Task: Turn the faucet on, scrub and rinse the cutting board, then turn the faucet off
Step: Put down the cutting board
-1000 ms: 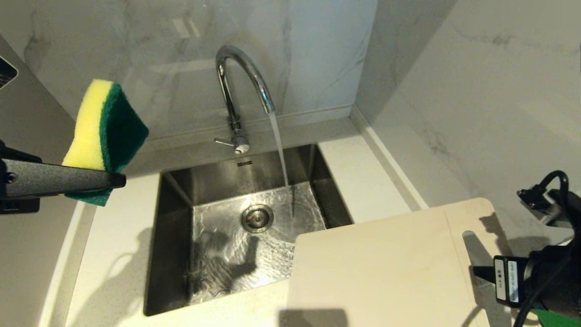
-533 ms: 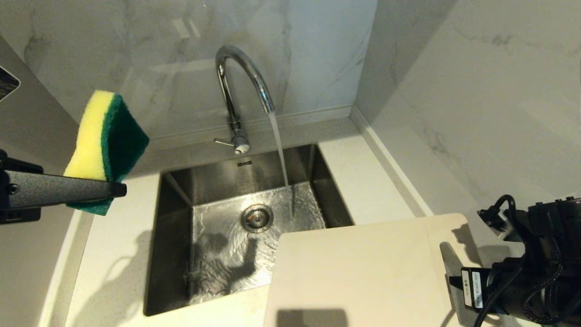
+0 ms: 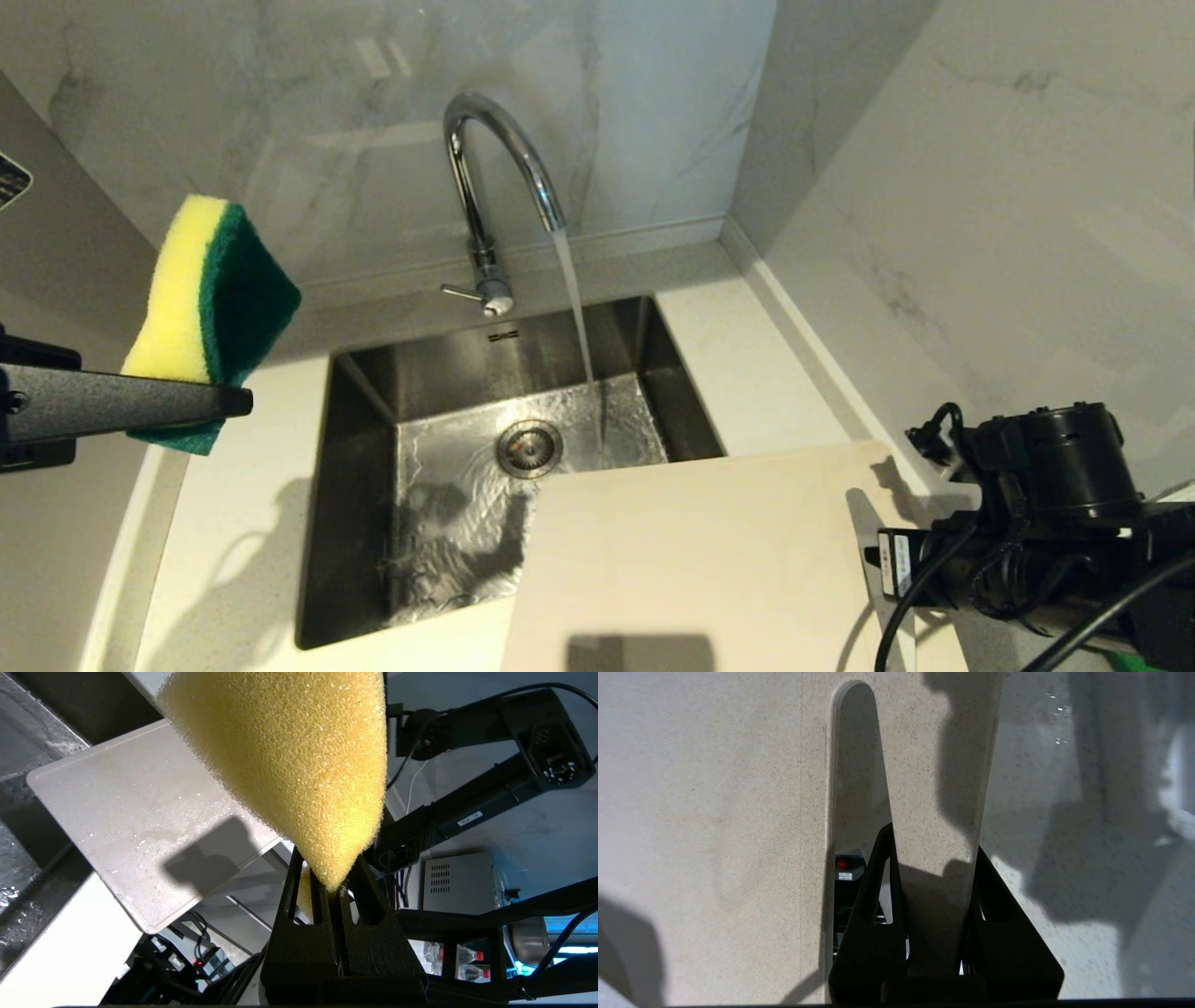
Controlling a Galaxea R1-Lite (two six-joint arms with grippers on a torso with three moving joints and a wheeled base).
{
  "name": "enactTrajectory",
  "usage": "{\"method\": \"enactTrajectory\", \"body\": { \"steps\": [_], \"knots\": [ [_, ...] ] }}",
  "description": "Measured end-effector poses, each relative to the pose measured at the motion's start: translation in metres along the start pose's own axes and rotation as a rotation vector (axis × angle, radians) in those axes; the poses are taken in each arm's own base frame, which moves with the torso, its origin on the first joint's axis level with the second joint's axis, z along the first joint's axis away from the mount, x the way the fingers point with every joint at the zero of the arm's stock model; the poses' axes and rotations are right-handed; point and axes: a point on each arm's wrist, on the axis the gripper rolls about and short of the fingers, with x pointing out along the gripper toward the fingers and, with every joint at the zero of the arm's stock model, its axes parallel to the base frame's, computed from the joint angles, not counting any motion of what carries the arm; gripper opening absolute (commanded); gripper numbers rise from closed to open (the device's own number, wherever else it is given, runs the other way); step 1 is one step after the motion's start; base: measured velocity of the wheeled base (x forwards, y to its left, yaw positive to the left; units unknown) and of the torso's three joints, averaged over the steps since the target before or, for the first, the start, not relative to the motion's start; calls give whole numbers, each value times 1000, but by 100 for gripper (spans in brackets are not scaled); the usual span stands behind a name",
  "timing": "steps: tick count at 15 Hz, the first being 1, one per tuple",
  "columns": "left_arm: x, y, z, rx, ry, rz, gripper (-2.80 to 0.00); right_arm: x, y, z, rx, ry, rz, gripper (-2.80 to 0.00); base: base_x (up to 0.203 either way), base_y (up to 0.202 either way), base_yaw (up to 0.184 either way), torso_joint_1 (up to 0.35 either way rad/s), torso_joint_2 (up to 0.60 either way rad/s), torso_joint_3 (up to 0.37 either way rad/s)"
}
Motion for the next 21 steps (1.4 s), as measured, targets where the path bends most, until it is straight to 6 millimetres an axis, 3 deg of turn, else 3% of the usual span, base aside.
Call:
{"method": "enactTrajectory", "body": {
  "steps": [12,17,18,21],
  "knots": [
    [-6,3,-23,-19,20,8,-280,76,4,-2,4,-97,21,-280,0,0,0,0,0,0],
    [-10,2,-32,-27,27,11,-280,94,5,-2,1,-107,22,-280,0,0,0,0,0,0],
    [-10,2,-34,-28,29,11,-280,95,5,-1,-1,-106,21,0,0,0,0,0,0,0],
    [-11,2,-36,-30,30,12,-280,98,5,0,2,-108,15,0,0,0,0,0,0,0]
  ]
}}
